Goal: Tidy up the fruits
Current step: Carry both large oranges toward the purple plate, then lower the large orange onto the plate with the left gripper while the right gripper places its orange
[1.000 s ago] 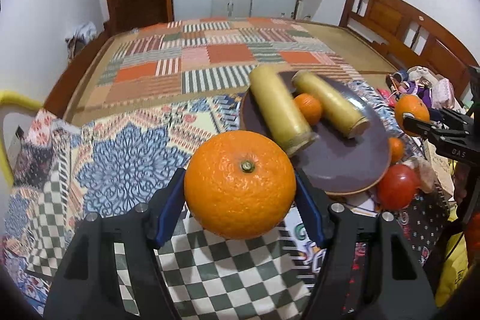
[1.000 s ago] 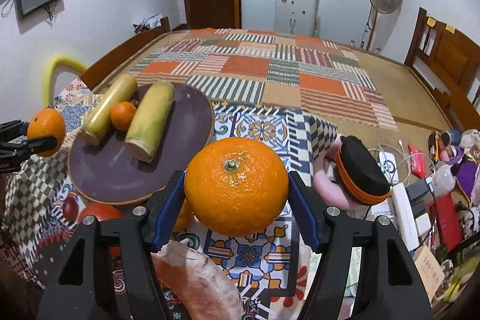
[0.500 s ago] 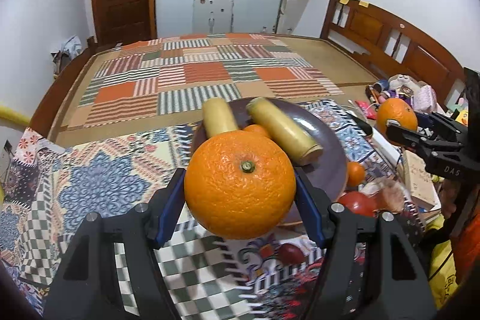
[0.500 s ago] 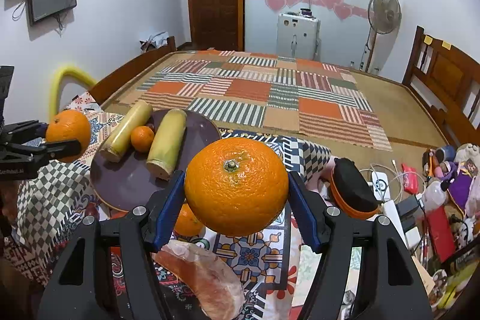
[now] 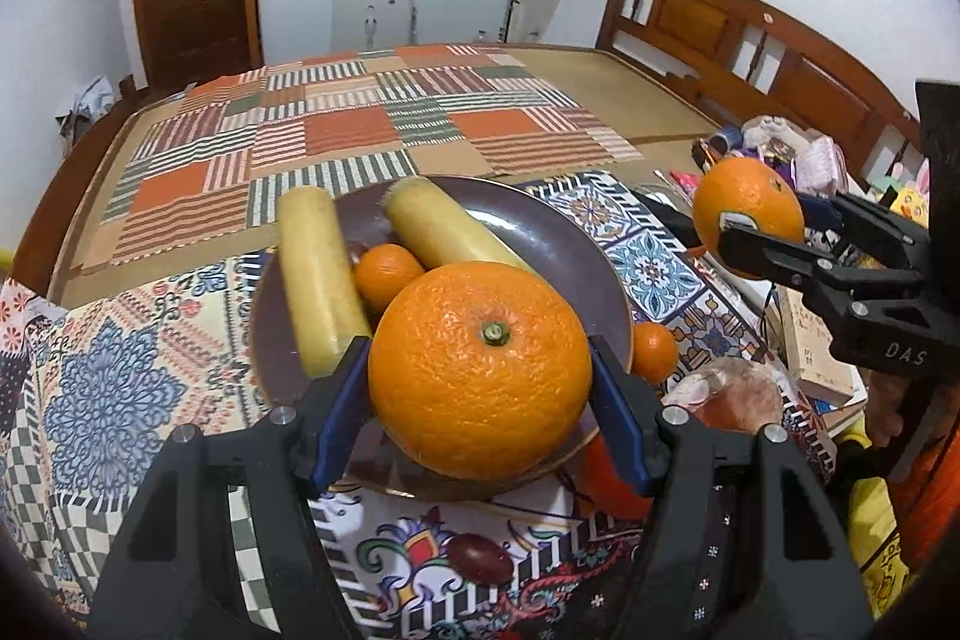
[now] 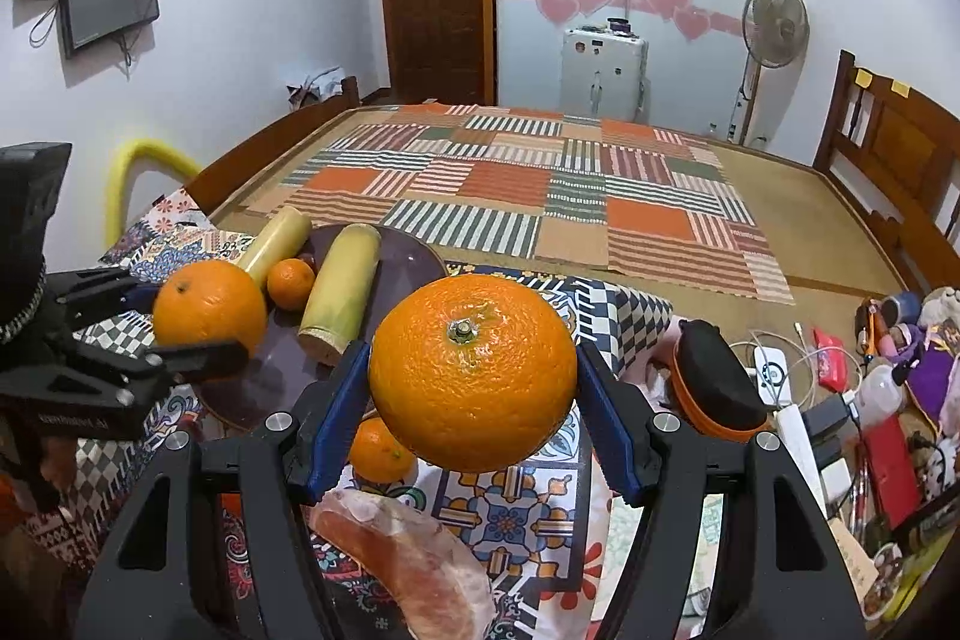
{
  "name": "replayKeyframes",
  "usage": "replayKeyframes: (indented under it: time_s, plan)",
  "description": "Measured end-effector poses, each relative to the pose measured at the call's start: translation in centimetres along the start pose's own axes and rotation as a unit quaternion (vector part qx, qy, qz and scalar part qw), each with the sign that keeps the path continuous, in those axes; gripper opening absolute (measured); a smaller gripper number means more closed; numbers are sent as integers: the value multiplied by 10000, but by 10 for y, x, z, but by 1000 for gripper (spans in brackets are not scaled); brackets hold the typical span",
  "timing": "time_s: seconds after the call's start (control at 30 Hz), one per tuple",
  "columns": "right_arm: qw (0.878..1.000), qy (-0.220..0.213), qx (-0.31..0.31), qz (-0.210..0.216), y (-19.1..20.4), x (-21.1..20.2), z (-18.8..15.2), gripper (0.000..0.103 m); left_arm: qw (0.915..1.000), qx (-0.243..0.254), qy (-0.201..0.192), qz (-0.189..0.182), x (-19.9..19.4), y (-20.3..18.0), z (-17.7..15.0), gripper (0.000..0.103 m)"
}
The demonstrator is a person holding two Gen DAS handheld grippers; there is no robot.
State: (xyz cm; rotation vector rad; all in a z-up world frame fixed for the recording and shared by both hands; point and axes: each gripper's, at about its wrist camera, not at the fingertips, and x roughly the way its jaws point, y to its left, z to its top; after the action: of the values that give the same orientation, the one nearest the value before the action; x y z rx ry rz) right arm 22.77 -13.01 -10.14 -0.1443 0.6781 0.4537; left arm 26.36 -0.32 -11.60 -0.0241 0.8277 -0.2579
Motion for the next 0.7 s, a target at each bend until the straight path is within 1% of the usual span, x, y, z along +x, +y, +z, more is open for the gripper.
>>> replayKeyframes:
  time_s: [0.13,0.3,0.43,0.7]
  plan:
    - [10000,15,-5,23,-2,1,-1,64,9999,57,124,4,10,-4,-1,69]
    - [10000,40,-23,39,-1,3,1,64,9992,-69,388,-22,25,-2,-5,69]
    - [10000,61,-36,58,1,5,1,64,9990,-190,380,-123,27,4,-4,69]
    - [9999,104,-7,137,3,12,6,64,9988,-191,418,-143,26,3,-4,69]
